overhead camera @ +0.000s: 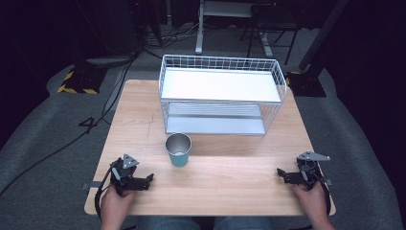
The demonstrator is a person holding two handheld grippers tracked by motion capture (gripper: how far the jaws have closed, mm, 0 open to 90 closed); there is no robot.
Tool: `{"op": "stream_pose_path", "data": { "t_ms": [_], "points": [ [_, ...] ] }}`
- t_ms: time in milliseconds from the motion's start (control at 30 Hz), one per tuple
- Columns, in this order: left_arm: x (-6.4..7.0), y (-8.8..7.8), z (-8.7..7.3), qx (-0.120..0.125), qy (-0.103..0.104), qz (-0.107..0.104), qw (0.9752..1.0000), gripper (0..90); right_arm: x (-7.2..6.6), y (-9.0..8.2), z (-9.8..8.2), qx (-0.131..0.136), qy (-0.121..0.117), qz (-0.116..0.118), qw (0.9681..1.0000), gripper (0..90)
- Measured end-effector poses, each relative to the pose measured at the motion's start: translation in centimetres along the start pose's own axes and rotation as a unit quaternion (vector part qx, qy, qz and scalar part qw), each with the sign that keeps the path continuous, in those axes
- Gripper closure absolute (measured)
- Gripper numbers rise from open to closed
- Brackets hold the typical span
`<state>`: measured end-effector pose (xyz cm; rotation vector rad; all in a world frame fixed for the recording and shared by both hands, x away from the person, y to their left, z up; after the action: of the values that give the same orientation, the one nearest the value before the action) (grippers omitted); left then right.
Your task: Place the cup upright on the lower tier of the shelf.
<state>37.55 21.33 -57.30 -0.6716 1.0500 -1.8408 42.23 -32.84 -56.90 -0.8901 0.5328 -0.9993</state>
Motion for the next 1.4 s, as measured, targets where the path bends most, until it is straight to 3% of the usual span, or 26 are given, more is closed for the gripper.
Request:
{"op": "stream_pose_path", "data": {
  "t_ms": [467,667,833,1100,1133,1367,1400],
  "points": [
    [-0.1,-0.2,-0.3,-0.007,-0.009,0.006,0.9999,0.6,0.1,0.2,0.2,0.001,0.002,0.000,1.0000,0.1],
    [-0.2,-0.5,-0.2,-0.015,-0.030,-0.008,0.9994,0.9,0.1,0.2,0.2,0.000,0.003,0.000,1.0000,0.1],
    [0.0,-0.8,-0.1,-0.017,-0.030,-0.013,0.9993,3.0,0.1,0.2,0.2,0.000,0.002,0.000,1.0000,0.1],
    [1.7,-2.1,1.7,0.031,-0.014,-0.016,0.9993,3.4,0.1,0.2,0.2,0.000,0.002,0.000,1.0000,0.1],
    [2.4,-2.4,2.3,0.043,0.003,-0.021,0.9989,4.0,0.1,0.2,0.2,0.000,0.002,0.000,1.0000,0.1],
    [3.7,-2.8,3.4,0.068,0.023,-0.033,0.9968,6.3,0.1,0.2,0.3,0.000,0.003,-0.001,1.0000,0.1],
    [4.2,-2.9,3.9,0.082,0.026,-0.038,0.9956,6.8,0.1,0.2,0.3,0.000,0.003,-0.001,1.0000,0.1]
  ]
}}
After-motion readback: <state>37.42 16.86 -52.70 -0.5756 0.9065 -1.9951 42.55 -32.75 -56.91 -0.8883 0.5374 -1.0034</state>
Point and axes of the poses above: each handheld gripper's, and its own axes: y roughly forward along the jaws, z roughly out of its top, x roughly to its right, the point moved 9 cm from there along y, roughly forward along the jaws, and after that the axes turned 12 degrees about -x, right-handed, at the moved point
